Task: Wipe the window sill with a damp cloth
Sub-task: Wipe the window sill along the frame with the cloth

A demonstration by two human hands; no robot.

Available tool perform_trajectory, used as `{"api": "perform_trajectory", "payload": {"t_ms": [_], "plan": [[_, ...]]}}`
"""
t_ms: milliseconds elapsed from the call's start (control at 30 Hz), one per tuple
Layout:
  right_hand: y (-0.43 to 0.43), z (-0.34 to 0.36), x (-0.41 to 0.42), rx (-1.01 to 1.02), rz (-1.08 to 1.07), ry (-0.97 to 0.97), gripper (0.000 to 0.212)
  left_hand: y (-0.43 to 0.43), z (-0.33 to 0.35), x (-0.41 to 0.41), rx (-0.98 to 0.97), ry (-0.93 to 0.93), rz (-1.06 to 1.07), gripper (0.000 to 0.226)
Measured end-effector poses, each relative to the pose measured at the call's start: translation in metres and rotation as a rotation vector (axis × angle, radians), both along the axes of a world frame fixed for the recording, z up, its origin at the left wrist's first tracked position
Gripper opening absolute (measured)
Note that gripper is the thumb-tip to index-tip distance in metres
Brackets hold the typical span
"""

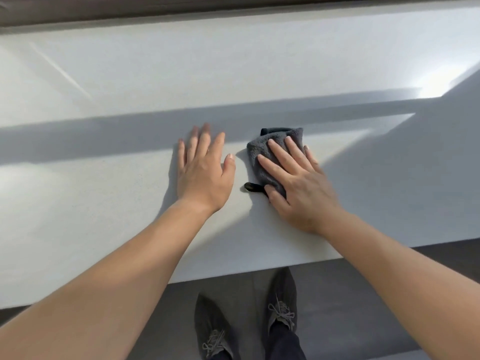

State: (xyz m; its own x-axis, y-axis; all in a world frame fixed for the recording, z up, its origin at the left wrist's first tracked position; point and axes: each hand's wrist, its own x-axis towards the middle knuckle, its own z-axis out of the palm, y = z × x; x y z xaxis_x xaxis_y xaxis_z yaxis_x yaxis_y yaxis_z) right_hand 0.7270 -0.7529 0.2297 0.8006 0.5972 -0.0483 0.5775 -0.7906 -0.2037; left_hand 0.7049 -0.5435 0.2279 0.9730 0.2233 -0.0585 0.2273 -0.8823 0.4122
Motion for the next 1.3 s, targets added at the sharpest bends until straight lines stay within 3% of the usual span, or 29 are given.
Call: {"api": "perform_trajectory", "payload": {"t_ms": [67,167,200,400,467,567,633,767,867,933,1033,1100,1300], "plan": [[-0.020,-0.001,0.034,0.002,-0.122,-0.021,0.061,-0.003,-0.002,-0.002,0.083,0.033,-0.015,0.057],[-0.026,0.006,0.085,-0.014,-0.507,0.082,0.064,-0.007,-0.002,-0.002,0.131,0.050,-0.016,0.060],[-0.015,0.006,0.090,-0.035,-0.525,0.079,0.065,-0.007,-0.001,-0.001,0.134,0.053,-0.011,0.060],[0.021,-0.001,0.076,0.024,0.052,0.010,0.061,-0.006,0.003,0.000,0.116,0.063,0.002,0.061],[-0.004,-0.001,0.111,0.004,0.010,0.034,0.061,-0.007,0.004,0.000,0.103,0.071,0.021,0.058],[-0.035,0.005,0.161,0.007,-0.317,0.083,0.064,-0.011,0.009,0.008,0.117,0.037,0.065,0.049],[-0.020,0.004,0.169,-0.012,-0.412,0.079,0.062,-0.013,0.012,0.019,0.128,-0.027,0.100,0.042],[0.046,0.001,0.146,0.047,-0.061,0.031,0.060,-0.012,0.014,0.049,0.077,-0.054,0.127,0.045],[0.043,0.002,0.170,-0.016,0.117,0.046,0.059,-0.004,0.008,0.072,0.092,-0.019,0.092,0.053],[0.025,0.001,0.207,-0.025,0.014,0.027,0.058,0.004,0.005,0.089,0.105,-0.006,0.072,0.055],[0.005,0.006,0.260,-0.028,-0.373,0.084,0.060,0.010,0.001,0.120,0.112,0.032,0.079,0.059],[0.025,0.005,0.269,-0.048,-0.496,0.085,0.062,0.011,-0.002,0.135,0.133,0.060,0.091,0.062],[0.088,0.003,0.241,-0.030,0.040,0.055,0.057,0.012,-0.006,0.135,0.188,0.055,0.077,0.068]]}}
